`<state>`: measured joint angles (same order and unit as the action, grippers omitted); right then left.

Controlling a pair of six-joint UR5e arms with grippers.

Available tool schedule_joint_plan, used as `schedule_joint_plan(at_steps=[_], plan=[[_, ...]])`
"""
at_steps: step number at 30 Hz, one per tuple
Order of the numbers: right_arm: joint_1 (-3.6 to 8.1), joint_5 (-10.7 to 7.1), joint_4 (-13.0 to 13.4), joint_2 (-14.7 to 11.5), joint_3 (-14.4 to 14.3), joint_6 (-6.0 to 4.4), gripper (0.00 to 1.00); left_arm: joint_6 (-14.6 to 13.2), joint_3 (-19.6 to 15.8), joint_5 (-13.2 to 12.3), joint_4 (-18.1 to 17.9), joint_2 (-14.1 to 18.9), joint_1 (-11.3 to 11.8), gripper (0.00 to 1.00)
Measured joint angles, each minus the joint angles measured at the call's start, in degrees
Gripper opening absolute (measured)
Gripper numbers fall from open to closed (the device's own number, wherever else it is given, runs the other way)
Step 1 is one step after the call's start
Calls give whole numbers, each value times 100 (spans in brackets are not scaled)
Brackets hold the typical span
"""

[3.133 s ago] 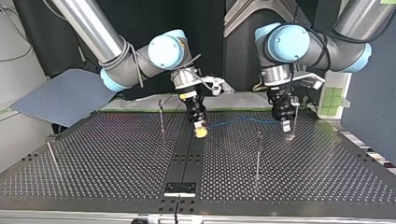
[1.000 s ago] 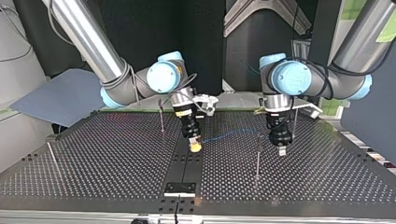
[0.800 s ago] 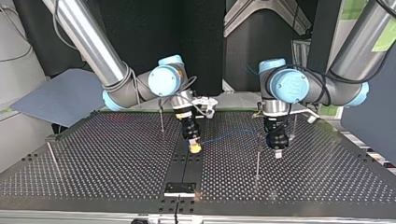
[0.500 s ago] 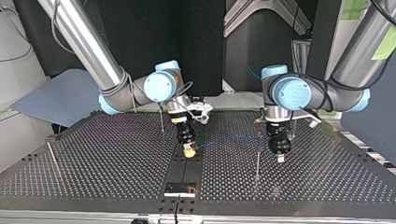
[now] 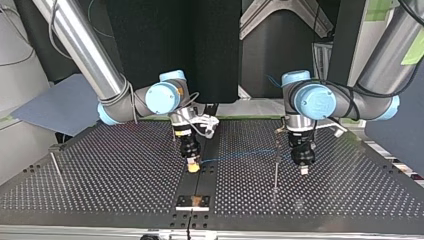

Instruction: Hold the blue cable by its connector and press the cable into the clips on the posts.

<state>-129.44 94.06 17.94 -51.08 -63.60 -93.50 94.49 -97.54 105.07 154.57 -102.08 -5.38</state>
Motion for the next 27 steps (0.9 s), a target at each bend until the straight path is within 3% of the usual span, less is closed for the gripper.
schedule_joint_plan(at_steps=[1, 2, 3, 5, 9, 11, 12, 14, 15, 16, 27], plan=[[0, -3, -1, -1, 0, -1, 0, 0, 0, 18, 7, 0, 0, 0], [-2, -5, -3, -1, 1, -1, 0, -1, 0, 33, 11, 0, -1, 24], [-4, -6, -7, -1, 0, -2, 0, -1, 0, 48, 15, 0, -4, 24], [-13, -11, -14, -1, 0, -3, 0, -11, 0, 78, 45, 0, -22, 45], [-26, -15, -35, -2, 2, -3, 0, -36, 1, 110, 164, 2, -48, 48], [-29, -16, -44, -3, 2, 0, 0, -41, 1, 114, 209, 6, -49, 62], [-30, -16, -47, -3, 2, 2, 0, -43, 1, 115, 232, 7, -49, 62], [-31, -15, -50, -3, 2, 6, 0, -52, 1, 131, 302, 8, -54, 92], [-32, -14, -51, -3, 1, 9, 0, -57, 0, 152, 342, 8, -56, 92], [-32, -13, -52, -3, 1, 10, 0, -62, 0, 192, 400, 9, -57, 100], [-41, -9, -72, -4, 0, 9, 0, 89, -1, 720, 956, 32, -142, 100]])
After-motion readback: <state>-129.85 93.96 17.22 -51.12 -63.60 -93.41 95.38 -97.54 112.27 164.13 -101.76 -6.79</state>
